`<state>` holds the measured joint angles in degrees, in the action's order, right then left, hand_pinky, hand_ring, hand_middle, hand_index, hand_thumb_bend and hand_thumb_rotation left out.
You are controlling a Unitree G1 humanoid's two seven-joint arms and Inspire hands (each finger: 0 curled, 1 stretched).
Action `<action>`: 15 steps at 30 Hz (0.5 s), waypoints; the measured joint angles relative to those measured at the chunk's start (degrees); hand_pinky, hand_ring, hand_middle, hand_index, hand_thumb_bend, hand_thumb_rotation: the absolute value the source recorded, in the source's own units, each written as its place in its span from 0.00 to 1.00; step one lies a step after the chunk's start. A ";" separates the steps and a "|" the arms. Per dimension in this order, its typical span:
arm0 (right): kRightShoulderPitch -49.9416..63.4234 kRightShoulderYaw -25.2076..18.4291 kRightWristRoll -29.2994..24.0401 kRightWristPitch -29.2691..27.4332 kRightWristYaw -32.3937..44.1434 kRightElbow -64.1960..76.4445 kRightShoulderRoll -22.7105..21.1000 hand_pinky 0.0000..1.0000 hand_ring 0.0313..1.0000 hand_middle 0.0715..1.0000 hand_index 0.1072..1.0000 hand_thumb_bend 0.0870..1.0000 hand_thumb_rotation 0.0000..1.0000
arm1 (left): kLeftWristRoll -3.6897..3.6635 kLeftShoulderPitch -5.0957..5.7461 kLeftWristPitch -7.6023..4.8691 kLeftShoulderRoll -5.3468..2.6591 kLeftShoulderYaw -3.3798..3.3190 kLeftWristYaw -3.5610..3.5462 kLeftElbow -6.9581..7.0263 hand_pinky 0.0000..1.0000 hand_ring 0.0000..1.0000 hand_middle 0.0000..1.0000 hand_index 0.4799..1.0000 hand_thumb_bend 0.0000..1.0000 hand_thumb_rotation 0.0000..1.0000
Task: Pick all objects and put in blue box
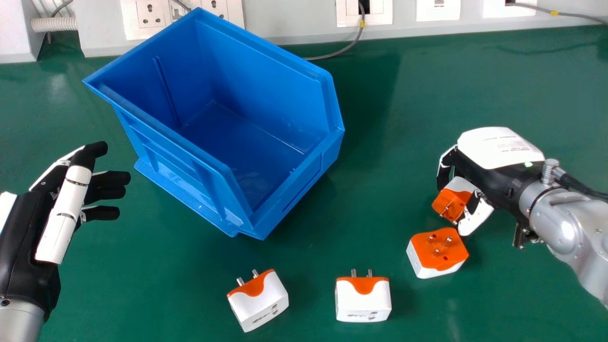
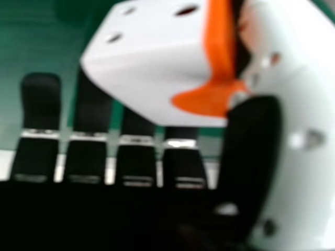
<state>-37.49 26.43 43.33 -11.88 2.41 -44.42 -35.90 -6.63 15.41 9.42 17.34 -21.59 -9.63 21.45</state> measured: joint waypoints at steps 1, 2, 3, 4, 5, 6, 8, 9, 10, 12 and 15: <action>0.00 -0.06 -0.04 -0.11 0.00 0.01 -0.09 0.35 0.41 0.49 0.42 0.45 0.00 | 0.00 -0.01 0.00 0.00 0.00 0.00 -0.06 0.64 0.71 0.70 0.67 0.53 0.94; 0.00 -0.15 -0.11 -0.14 0.00 0.01 -0.17 0.35 0.41 0.49 0.42 0.45 0.00 | 0.01 -0.02 0.00 0.00 0.00 0.00 -0.09 0.64 0.71 0.70 0.67 0.53 0.94; 0.00 -0.29 -0.20 -0.15 0.00 0.01 -0.24 0.35 0.41 0.49 0.41 0.45 0.00 | 0.01 -0.02 0.00 0.00 0.00 0.00 -0.11 0.64 0.71 0.70 0.67 0.52 0.94; 0.00 -0.39 -0.30 -0.15 0.00 0.01 -0.34 0.35 0.41 0.49 0.41 0.45 0.00 | 0.01 -0.03 0.00 0.00 0.00 0.00 -0.11 0.64 0.71 0.70 0.67 0.52 0.94; 0.00 -0.52 -0.31 -0.10 0.05 0.07 -0.42 0.35 0.40 0.49 0.40 0.45 0.00 | 0.01 -0.03 0.00 0.00 0.00 0.00 -0.11 0.64 0.71 0.70 0.67 0.52 0.94; 0.00 -0.79 -0.31 -0.03 0.25 0.28 -0.49 0.35 0.40 0.49 0.40 0.45 0.00 | 0.02 -0.03 0.00 0.00 0.01 0.00 -0.11 0.64 0.71 0.70 0.67 0.52 0.94; 0.00 -1.24 -0.32 0.07 0.43 1.09 -0.70 0.35 0.40 0.49 0.40 0.45 0.00 | 0.03 -0.09 0.01 0.00 0.03 0.01 -0.12 0.64 0.71 0.70 0.67 0.52 0.94; 0.00 -1.44 -0.33 0.06 0.45 1.44 -0.80 0.35 0.40 0.50 0.41 0.45 0.00 | 0.04 -0.17 0.00 0.00 0.04 0.01 -0.12 0.64 0.71 0.69 0.67 0.52 0.94; 0.00 -1.64 -0.34 0.07 0.46 1.75 -0.91 0.35 0.40 0.50 0.41 0.45 0.00 | 0.05 -0.24 0.01 0.00 0.04 0.01 -0.12 0.64 0.71 0.69 0.67 0.52 0.94; 0.00 -2.00 -0.34 0.07 0.59 2.18 -1.06 0.34 0.40 0.50 0.41 0.45 0.00 | 0.08 -0.38 0.01 0.00 0.04 0.02 -0.19 0.64 0.71 0.69 0.67 0.52 0.94; 0.00 -2.16 -0.34 0.01 0.85 2.85 -1.28 0.35 0.40 0.49 0.41 0.45 0.00 | 0.20 -0.54 0.01 0.00 0.04 0.02 -0.37 0.64 0.71 0.69 0.67 0.51 0.93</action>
<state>-37.49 24.27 42.99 -11.87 3.27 -41.57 -37.18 -6.44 14.86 9.42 17.34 -21.54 -9.61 21.08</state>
